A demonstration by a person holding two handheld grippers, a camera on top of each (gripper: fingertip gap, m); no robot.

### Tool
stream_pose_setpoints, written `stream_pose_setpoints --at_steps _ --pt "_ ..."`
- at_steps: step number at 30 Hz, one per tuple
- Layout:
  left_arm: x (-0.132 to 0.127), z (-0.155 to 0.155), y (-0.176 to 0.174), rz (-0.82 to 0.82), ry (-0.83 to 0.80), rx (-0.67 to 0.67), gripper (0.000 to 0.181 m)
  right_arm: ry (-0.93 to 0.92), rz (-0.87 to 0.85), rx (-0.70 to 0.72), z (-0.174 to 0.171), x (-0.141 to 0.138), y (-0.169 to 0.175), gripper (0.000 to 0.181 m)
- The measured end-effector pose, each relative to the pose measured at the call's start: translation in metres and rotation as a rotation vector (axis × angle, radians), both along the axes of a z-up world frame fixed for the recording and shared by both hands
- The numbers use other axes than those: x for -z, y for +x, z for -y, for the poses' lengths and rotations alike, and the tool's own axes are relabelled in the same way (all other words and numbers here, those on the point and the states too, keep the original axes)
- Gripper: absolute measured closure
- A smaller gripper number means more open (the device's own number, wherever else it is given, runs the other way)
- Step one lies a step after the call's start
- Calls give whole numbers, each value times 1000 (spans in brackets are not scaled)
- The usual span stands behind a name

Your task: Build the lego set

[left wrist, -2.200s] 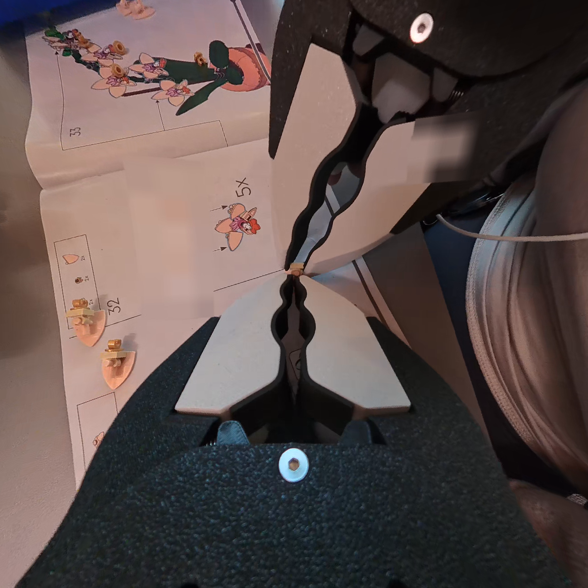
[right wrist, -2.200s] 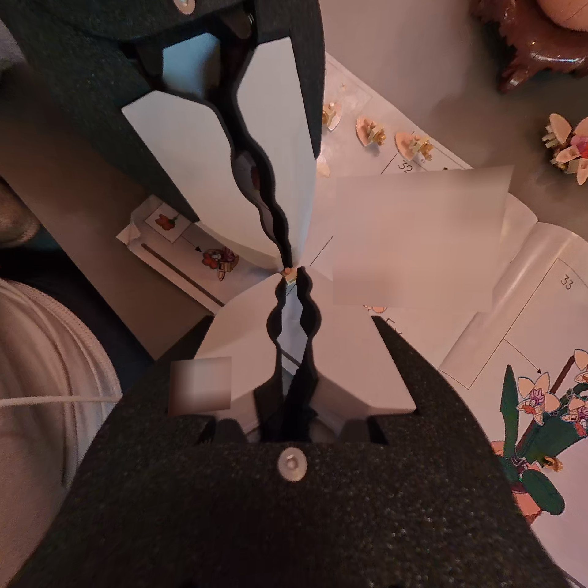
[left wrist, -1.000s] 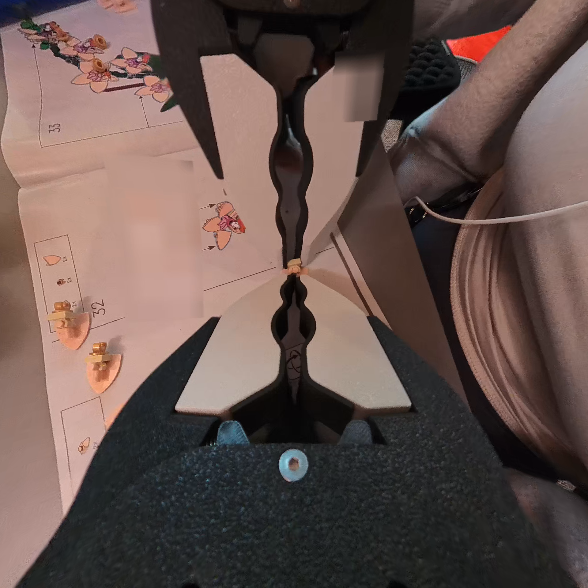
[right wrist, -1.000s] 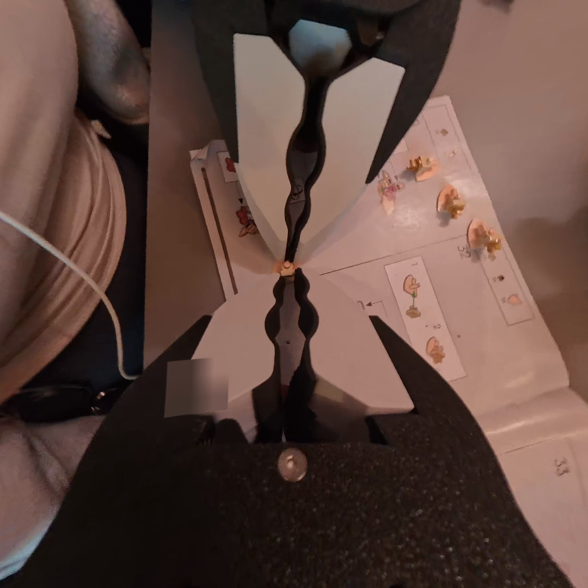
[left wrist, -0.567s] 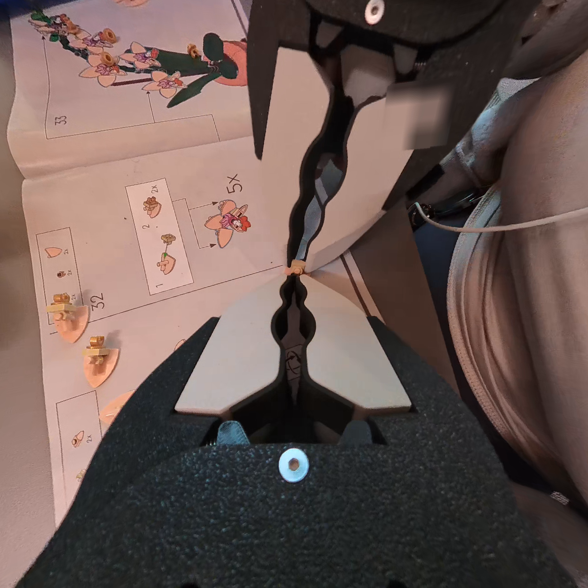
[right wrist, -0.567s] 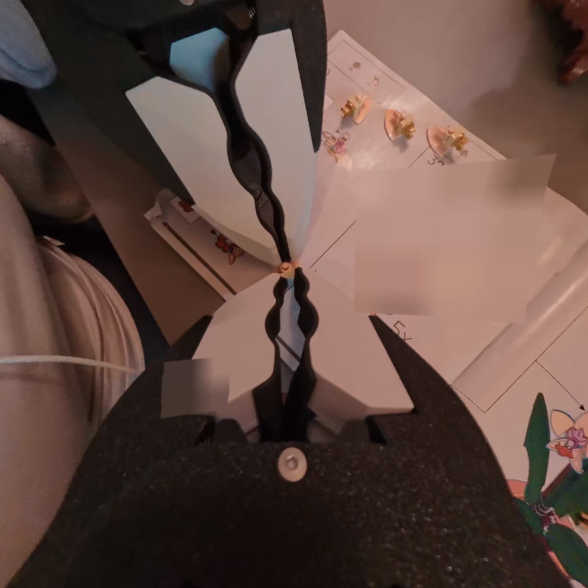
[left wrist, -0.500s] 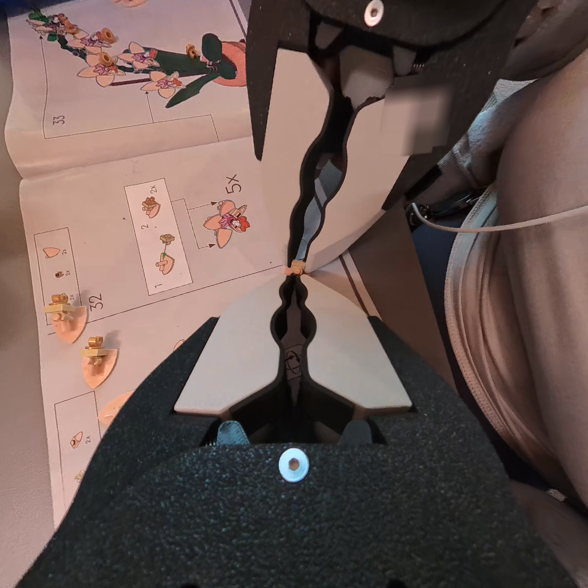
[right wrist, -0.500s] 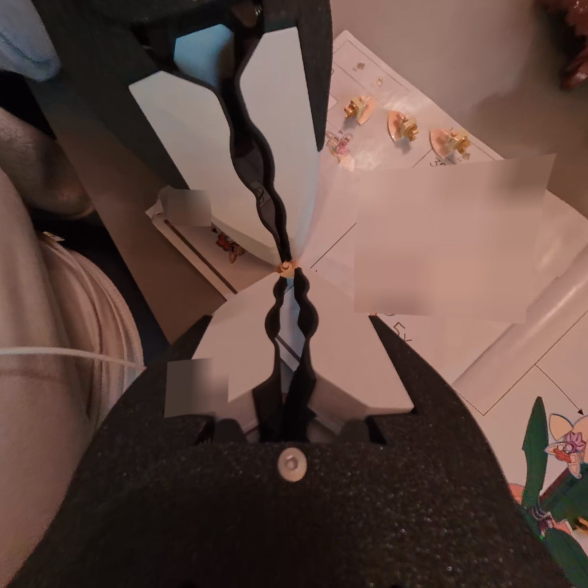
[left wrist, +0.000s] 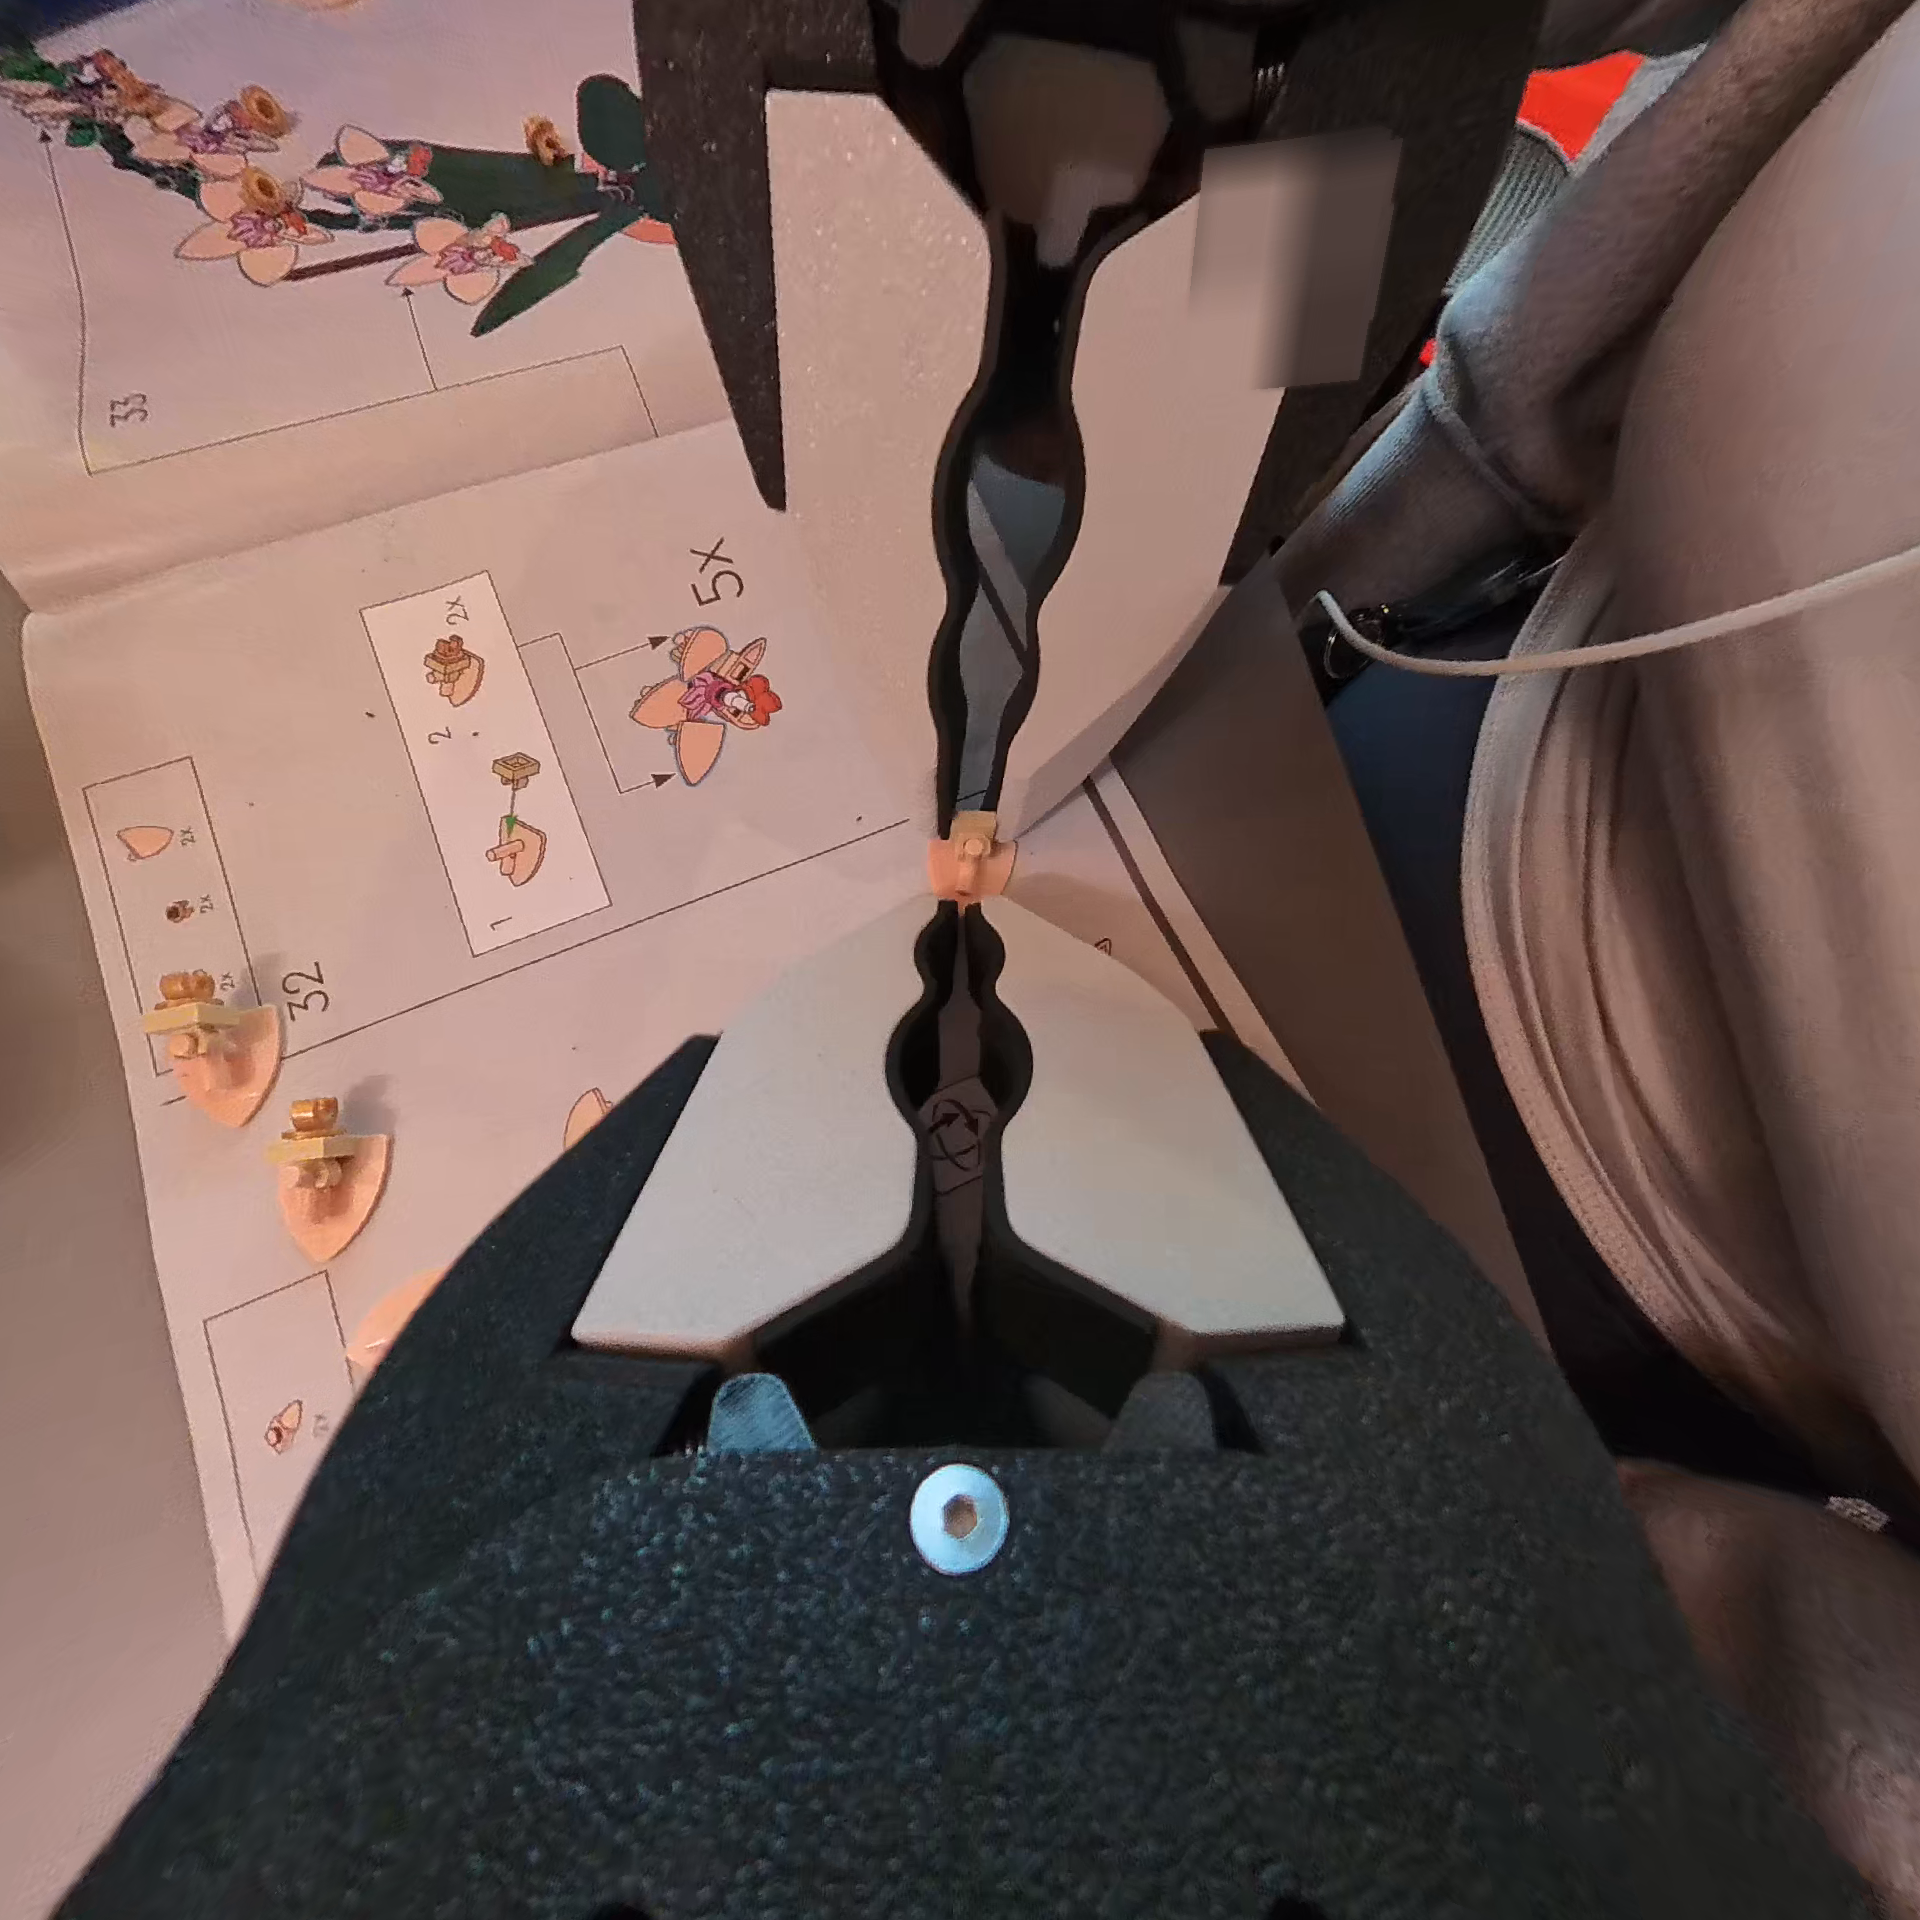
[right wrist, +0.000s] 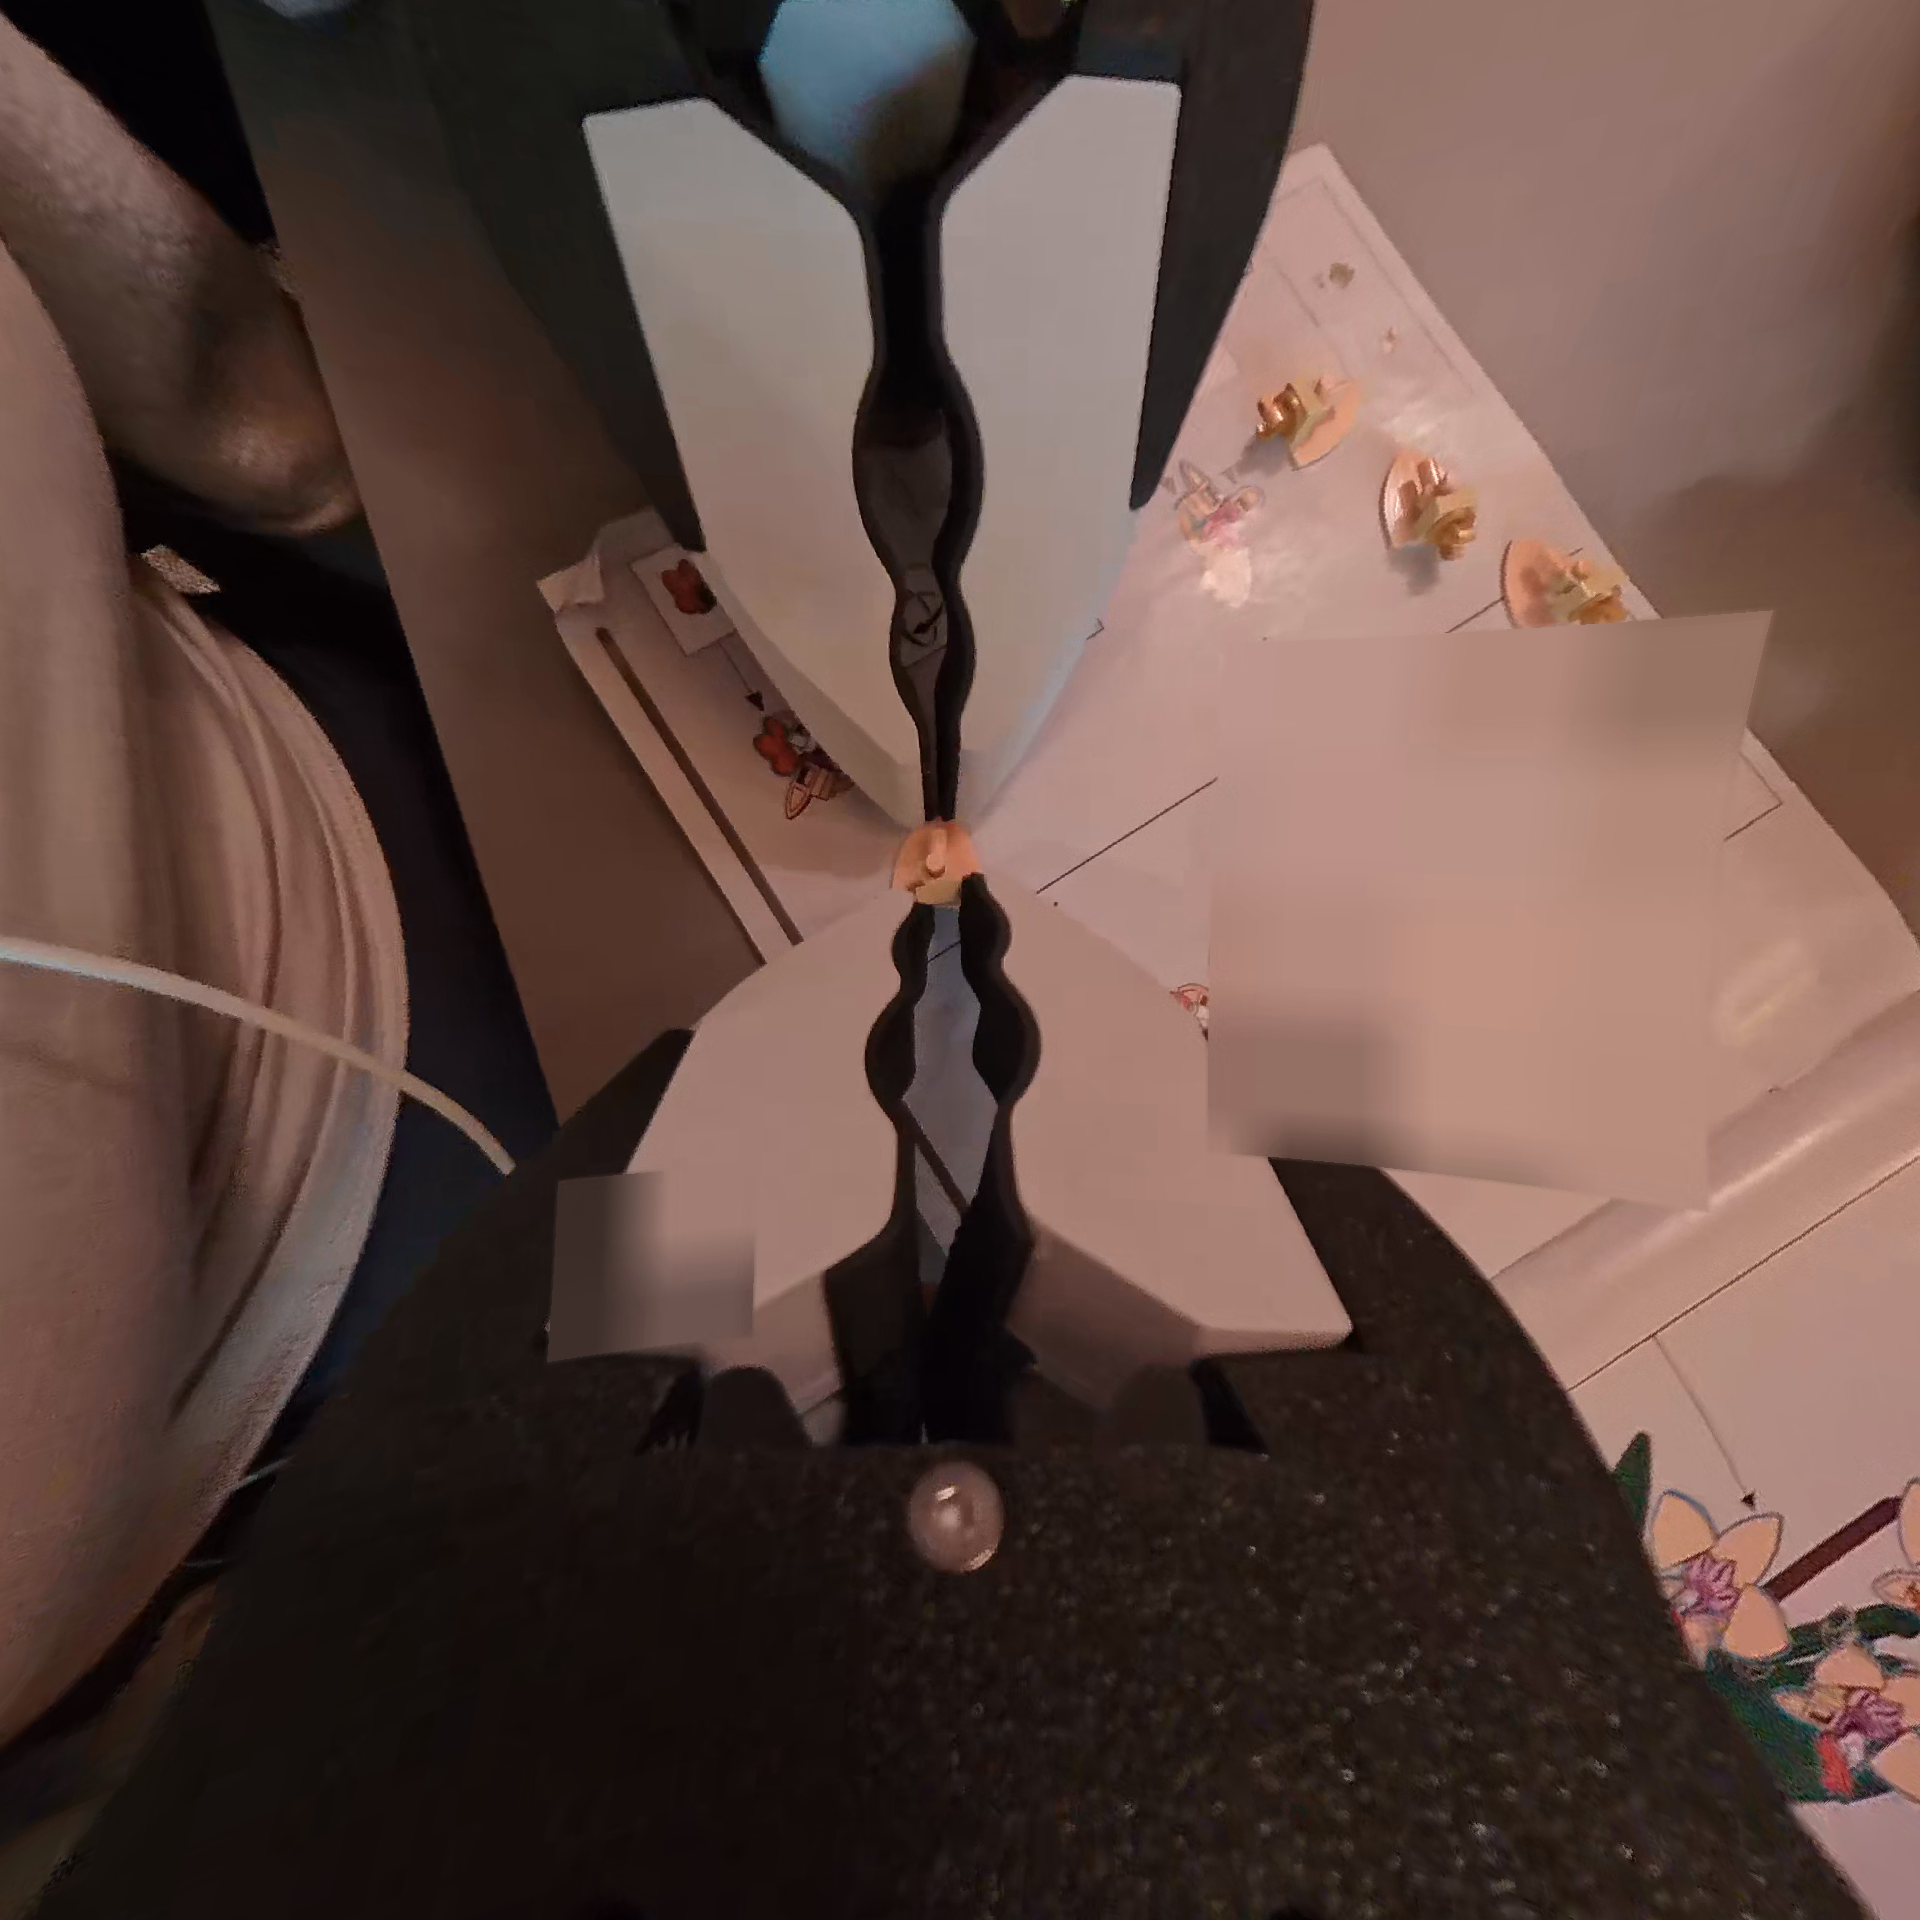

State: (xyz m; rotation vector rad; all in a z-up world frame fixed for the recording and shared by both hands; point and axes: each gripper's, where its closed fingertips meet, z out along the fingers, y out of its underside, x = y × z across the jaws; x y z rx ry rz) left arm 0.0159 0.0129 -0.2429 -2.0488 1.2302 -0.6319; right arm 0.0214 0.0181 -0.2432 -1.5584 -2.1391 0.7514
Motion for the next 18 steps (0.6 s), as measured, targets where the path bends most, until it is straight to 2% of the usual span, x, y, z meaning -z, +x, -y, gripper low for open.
stream_pose_setpoints --at_steps 1,5,9,13,15,18 --pt "0 0 0 2 -5 -13 180 -14 15 28 0 0 0 175" --pt "0 -1 0 9 -16 -87 180 -60 62 178 0 1 1 175" --pt "0 0 0 3 -1 -141 181 -90 71 270 2 1 2 176" --pt "0 -1 0 0 10 -190 181 -53 90 320 2 0 2 176" --pt "-1 -1 0 4 11 -202 181 -57 21 371 0 -8 -6 175" --pt "0 3 4 3 5 -182 181 -36 8 341 0 -11 -11 175"
